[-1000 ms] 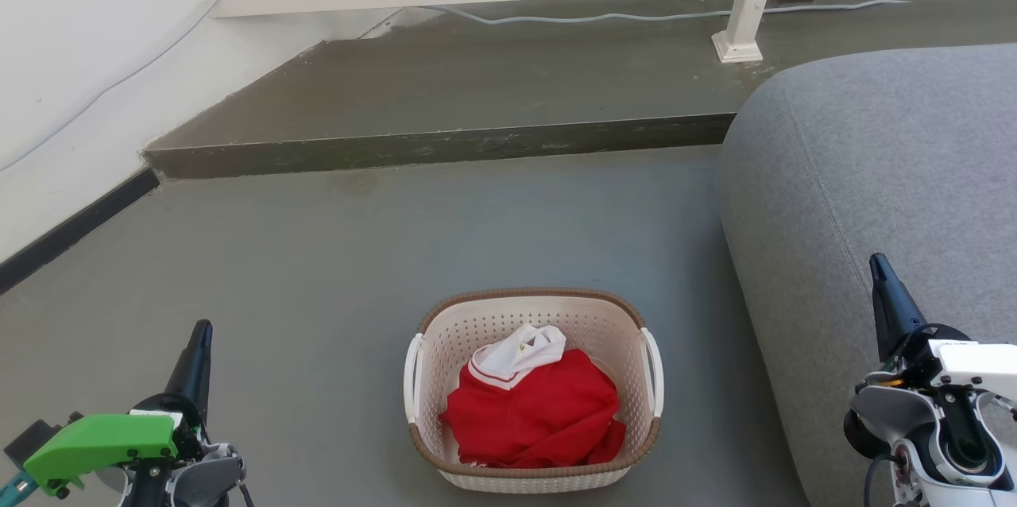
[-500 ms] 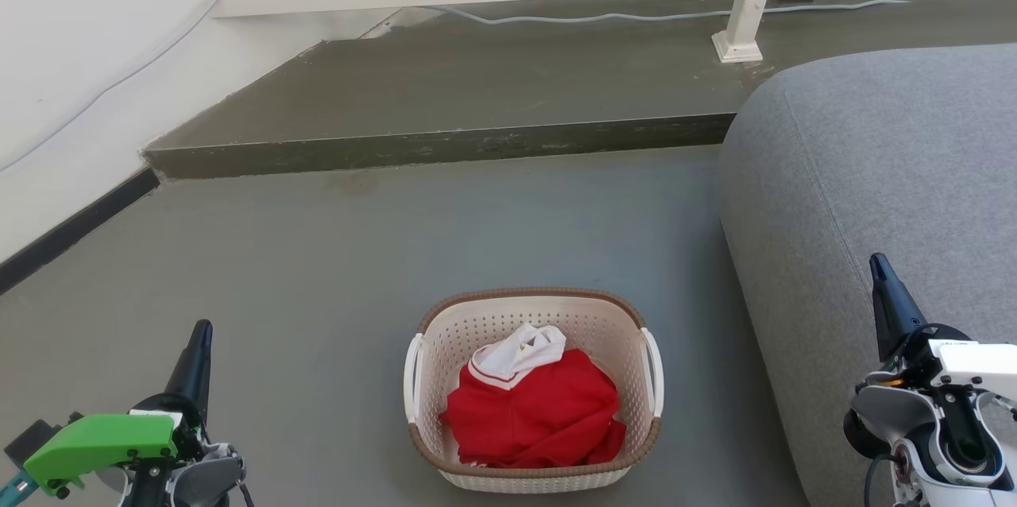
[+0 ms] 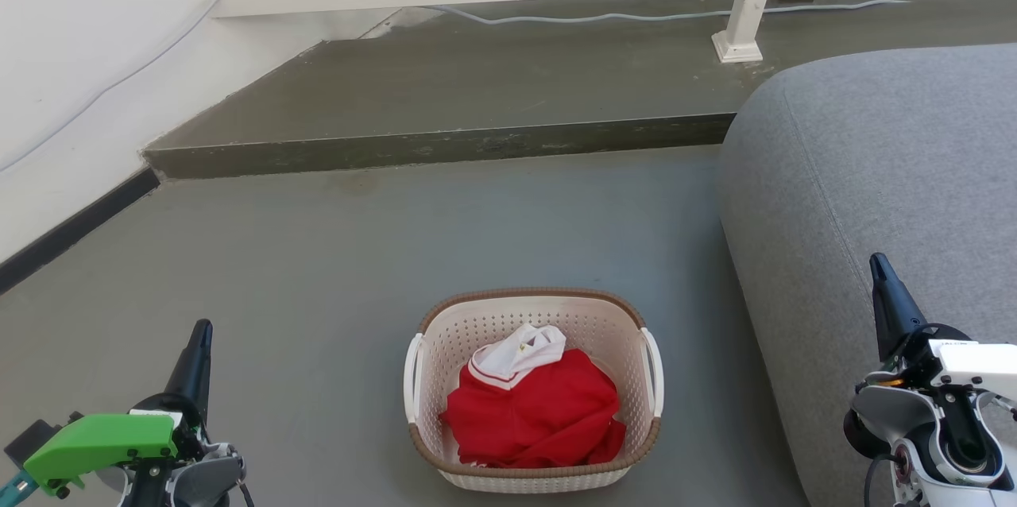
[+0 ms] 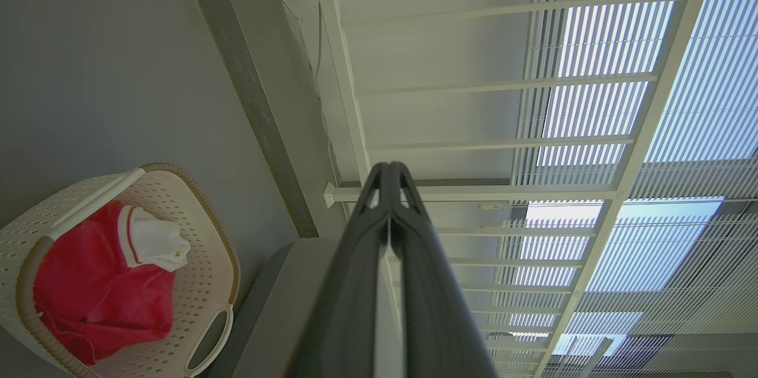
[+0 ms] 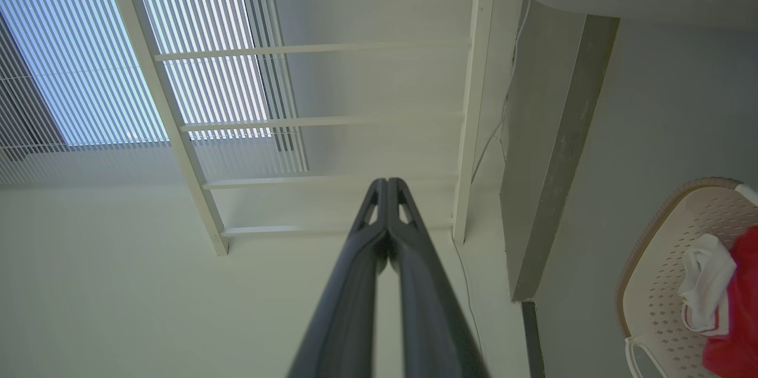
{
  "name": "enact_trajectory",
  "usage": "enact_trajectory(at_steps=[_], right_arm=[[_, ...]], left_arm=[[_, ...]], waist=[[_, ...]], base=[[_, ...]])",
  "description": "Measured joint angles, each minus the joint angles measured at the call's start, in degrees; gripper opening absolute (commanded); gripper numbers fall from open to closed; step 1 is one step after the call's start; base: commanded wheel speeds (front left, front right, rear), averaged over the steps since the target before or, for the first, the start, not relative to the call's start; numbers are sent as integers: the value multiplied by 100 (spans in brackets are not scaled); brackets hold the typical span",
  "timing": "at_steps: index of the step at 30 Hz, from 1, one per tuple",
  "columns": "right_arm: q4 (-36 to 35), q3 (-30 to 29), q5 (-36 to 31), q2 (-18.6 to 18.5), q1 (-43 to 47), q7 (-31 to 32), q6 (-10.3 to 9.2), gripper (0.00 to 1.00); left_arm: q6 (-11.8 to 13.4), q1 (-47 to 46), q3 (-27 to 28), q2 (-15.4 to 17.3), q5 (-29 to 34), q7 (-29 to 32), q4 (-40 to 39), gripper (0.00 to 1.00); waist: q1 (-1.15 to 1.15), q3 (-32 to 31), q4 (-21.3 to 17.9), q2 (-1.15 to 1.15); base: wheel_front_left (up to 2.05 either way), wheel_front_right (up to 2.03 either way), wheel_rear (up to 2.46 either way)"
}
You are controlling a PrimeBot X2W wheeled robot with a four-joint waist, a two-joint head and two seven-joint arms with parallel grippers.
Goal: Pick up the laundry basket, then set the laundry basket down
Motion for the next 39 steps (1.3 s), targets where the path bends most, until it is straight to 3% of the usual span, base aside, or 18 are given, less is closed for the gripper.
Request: enact_trajectory(at_steps=[39], right_arm=[[0,-4,0,2,-1,1,0,0]], left_arm=[[0,0,0,-2,0,0,-4,0]], waist=[[0,0,0,0]], base=[[0,0,0]])
